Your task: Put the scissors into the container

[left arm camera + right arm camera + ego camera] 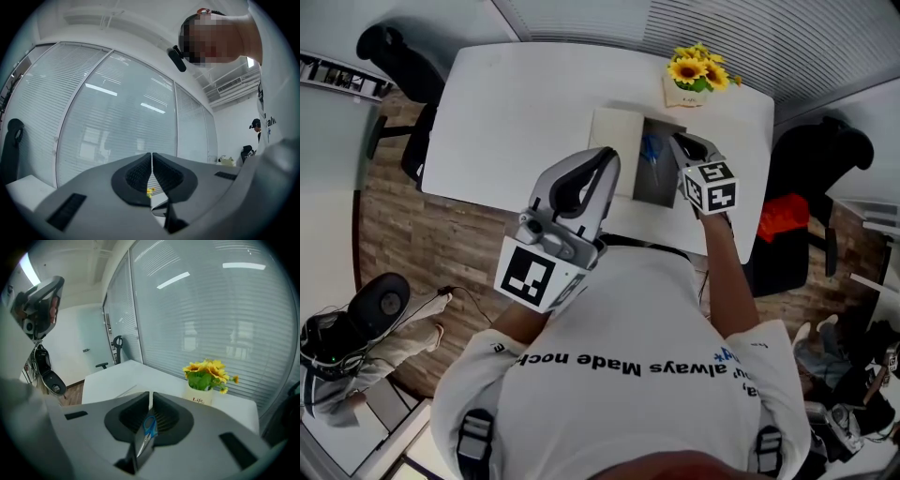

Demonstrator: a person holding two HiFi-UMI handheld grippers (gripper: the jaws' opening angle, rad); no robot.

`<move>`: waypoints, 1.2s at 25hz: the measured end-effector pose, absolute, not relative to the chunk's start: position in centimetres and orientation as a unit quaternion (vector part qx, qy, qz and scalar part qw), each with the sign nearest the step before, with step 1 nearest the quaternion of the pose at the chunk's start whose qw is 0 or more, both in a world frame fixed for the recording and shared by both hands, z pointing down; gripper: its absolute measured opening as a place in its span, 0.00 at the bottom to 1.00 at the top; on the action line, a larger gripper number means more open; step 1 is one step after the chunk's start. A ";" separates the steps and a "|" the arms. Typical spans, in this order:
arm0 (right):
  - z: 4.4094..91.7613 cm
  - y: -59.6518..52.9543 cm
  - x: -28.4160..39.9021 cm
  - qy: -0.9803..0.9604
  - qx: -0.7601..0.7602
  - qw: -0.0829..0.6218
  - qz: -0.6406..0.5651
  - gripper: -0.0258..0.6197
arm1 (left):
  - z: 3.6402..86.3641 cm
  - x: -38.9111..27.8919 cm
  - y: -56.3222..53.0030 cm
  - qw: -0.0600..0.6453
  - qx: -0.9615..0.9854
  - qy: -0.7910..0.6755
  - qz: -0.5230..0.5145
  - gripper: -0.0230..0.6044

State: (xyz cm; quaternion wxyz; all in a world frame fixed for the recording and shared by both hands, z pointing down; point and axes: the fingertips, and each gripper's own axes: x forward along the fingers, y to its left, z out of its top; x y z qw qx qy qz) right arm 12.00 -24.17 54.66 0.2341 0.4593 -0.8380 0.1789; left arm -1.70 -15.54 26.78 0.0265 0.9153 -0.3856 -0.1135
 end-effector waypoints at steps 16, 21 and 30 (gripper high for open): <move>44.1 -21.4 15.0 -0.861 0.468 0.182 0.082 0.05 | 27.1 3.5 -15.5 0.033 0.921 -0.375 -0.101 0.07; 41.1 -20.4 16.7 -0.864 0.473 0.158 0.072 0.05 | 27.3 5.3 -15.7 0.036 0.923 -0.369 -0.102 0.07; 36.9 -18.0 19.0 -0.864 0.482 0.138 0.034 0.05 | 27.6 7.7 -16.0 0.038 0.926 -0.364 -0.098 0.07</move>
